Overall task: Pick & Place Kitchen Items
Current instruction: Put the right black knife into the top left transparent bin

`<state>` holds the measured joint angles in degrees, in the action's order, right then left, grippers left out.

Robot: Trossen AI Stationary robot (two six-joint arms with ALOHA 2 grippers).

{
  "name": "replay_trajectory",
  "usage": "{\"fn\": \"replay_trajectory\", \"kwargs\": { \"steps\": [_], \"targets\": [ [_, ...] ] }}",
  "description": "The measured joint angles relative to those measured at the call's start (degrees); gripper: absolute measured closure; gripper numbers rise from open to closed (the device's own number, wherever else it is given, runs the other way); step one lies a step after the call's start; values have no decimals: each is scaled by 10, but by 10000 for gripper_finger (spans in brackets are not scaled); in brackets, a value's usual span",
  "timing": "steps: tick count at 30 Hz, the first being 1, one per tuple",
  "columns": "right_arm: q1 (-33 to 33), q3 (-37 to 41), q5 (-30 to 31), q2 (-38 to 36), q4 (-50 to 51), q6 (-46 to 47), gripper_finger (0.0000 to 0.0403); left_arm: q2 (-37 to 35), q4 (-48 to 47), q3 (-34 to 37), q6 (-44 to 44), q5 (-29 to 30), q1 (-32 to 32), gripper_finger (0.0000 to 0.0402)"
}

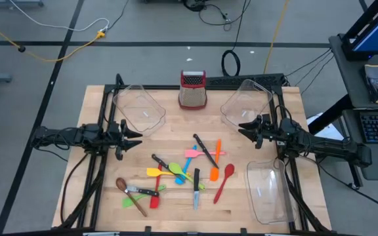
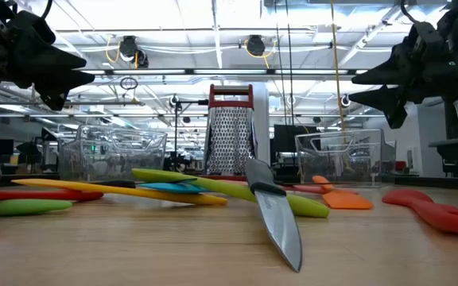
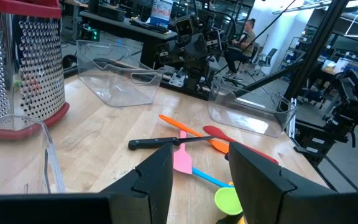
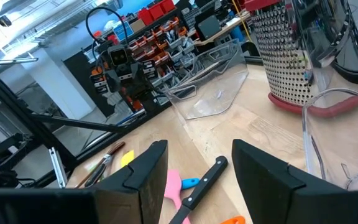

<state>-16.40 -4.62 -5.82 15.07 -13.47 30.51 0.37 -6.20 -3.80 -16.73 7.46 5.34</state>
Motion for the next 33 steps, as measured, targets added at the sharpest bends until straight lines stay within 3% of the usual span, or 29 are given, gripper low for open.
{"fn": "replay_trajectory", "kwargs": {
  "steps": [12, 27, 33],
  "targets": [
    [0, 0, -2, 0, 0, -45, 231, 0, 0, 0, 0, 0, 0, 245],
    [0, 0, -4, 4, -4, 18, 231, 0, 0, 0, -3, 16, 0, 245],
    [0, 0, -55, 4, -78, 15, 231, 0, 0, 0, -38, 15, 0, 245]
  ]
}}
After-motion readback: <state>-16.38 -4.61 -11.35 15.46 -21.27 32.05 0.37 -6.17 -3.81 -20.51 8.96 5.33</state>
